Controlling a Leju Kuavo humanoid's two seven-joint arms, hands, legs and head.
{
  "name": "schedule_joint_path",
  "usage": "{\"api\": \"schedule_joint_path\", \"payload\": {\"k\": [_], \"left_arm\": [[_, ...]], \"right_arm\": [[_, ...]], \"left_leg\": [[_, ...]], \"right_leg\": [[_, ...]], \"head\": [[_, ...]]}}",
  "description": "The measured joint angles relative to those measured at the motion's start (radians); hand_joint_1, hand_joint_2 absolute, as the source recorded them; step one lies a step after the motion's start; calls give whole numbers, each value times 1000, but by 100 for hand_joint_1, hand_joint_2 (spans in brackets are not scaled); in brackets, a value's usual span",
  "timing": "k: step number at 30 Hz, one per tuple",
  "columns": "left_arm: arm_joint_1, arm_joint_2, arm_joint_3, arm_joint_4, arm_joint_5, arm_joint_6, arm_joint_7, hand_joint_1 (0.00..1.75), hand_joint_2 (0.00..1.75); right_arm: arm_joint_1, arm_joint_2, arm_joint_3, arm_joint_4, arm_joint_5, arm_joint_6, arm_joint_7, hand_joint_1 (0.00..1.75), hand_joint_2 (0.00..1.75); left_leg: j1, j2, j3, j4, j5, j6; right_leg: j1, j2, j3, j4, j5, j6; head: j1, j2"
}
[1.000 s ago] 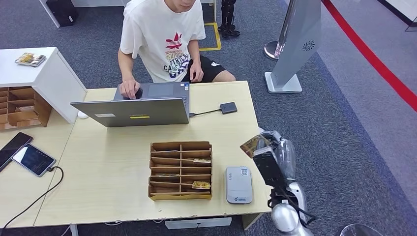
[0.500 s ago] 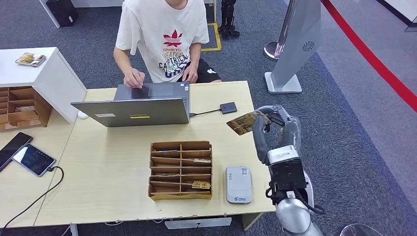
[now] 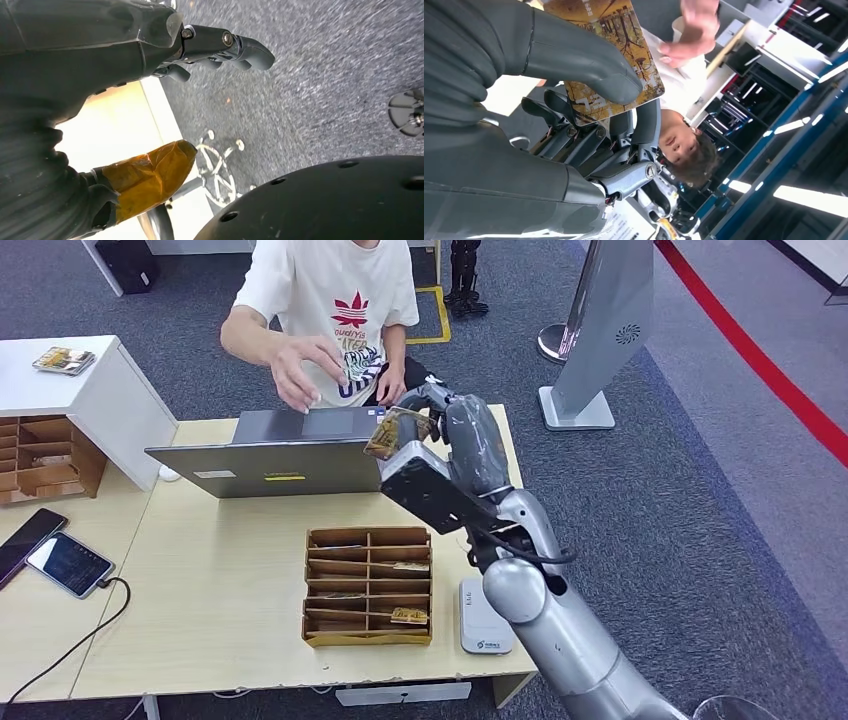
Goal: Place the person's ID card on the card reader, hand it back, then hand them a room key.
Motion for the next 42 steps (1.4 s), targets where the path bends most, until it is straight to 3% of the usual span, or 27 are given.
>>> {"api": "schedule_joint_path", "payload": {"k": [10,19,20,23,24,31,37,42], "left_arm": [[-16,7,0,-10,-83,-11,19,0,175],[-22,5,0,-18,-101,-16,29,0,175],[-23,5,0,-19,-101,-16,29,0,175],[-23,4,0,-20,-100,-17,29,0,175],[-23,4,0,-20,-98,-17,29,0,175],[-22,4,0,-20,-73,-17,19,0,175],[-16,2,2,-20,-19,-11,1,0,175],[-8,-2,10,-20,20,-6,-14,0,175]], "right_arm": [[-199,102,50,241,155,24,95,175,175],[-260,168,80,371,224,40,121,171,175],[-261,173,83,381,228,41,121,146,175],[-262,184,89,400,231,44,121,18,175],[-261,187,91,404,231,48,120,0,175],[-232,203,108,406,189,85,81,0,175],[-136,200,111,273,-38,136,4,0,175],[-35,159,120,116,-153,143,-38,0,175]], "left_leg": [[0,0,0,0,0,0],[0,0,0,0,0,0],[0,0,0,0,0,0],[0,0,-1,0,0,0],[0,0,-1,0,0,0],[0,0,-1,0,0,0],[0,0,-1,0,0,0],[0,0,-1,0,0,0]], "right_leg": [[0,0,0,0,0,0],[0,0,-1,0,0,0],[0,0,-1,0,0,0],[0,0,-1,0,0,0],[0,0,-1,0,0,0],[0,0,-1,0,0,0],[0,0,-2,0,0,0],[0,0,-2,-1,0,0]], "head": [[0,0],[0,0],[0,0],[0,0],[0,0],[0,0],[0,0],[0,0]]}}
